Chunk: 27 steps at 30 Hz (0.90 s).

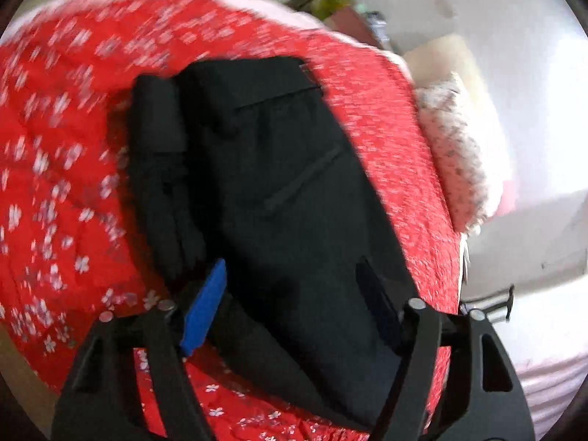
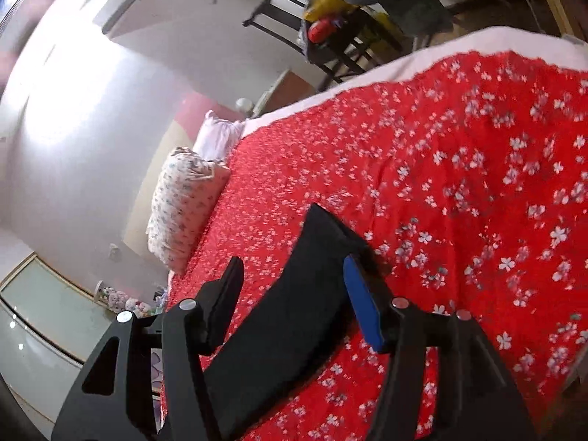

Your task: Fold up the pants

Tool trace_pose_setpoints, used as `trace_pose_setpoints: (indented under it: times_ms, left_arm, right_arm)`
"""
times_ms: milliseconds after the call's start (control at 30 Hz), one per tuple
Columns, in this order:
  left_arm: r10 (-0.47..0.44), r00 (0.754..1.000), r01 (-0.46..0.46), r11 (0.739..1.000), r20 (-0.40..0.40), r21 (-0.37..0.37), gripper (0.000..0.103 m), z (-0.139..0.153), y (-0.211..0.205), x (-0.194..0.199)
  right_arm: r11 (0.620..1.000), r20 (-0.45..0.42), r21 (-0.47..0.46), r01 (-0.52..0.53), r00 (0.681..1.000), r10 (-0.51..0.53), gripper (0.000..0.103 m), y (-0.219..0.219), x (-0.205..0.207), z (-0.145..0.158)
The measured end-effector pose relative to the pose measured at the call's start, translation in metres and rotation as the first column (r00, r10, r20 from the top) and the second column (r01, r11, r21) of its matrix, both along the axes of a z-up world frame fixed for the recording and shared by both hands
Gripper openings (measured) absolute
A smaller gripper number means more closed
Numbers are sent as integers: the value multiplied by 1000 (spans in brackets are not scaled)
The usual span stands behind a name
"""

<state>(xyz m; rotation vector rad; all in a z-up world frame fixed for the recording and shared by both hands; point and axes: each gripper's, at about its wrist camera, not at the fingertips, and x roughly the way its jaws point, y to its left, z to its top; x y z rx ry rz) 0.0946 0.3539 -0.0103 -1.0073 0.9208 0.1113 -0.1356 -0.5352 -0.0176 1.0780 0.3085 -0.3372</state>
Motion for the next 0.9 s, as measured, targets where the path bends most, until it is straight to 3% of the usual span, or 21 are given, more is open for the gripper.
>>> trace_pose_setpoints:
  times_ms: [167,233,300,367,467,600,733,833,900]
  left_arm:
    - [66,998,-66,998,-9,-19,62,-5,10,-1]
    - [79,997,-79,997,4,-4,53,-1,14,7]
    - [79,997,-79,997,2,21,17,0,16,15]
    - [74,997,-74,995,11,64,15,5,13,14]
    - [50,995,-63,986,89,156,11,24,4,-1]
    - [49,989,-70,986,140,148,10,35,10,-26]
    - [41,998,-49,986,48,162,14,8,16,-23]
    - [56,996,-66,984,66,167,26,3,15,-26]
    - [63,992,-82,979,105,188,55,11,13,-34]
  right_arm:
    - [998,44,-52,-39,998,42,59,10,-6,16]
    - [995,55,-72,-67,996,71,59,16,2,24]
    - [989,61,-109,-103,992,110,59,26,6,31]
    - [983,55,-143,-120,990,128,59,33,10,37]
    - [978,52,-160,-136,988,146,59,40,10,42]
    - [973,32,-189,-135,989,143,59,46,8,46]
    - [985,-4,-129,-118,993,118,59,38,8,34]
    - [994,-71,-19,-109,992,108,59,23,12,14]
    - [994,-128,8,-106,986,106,58,17,17,5]
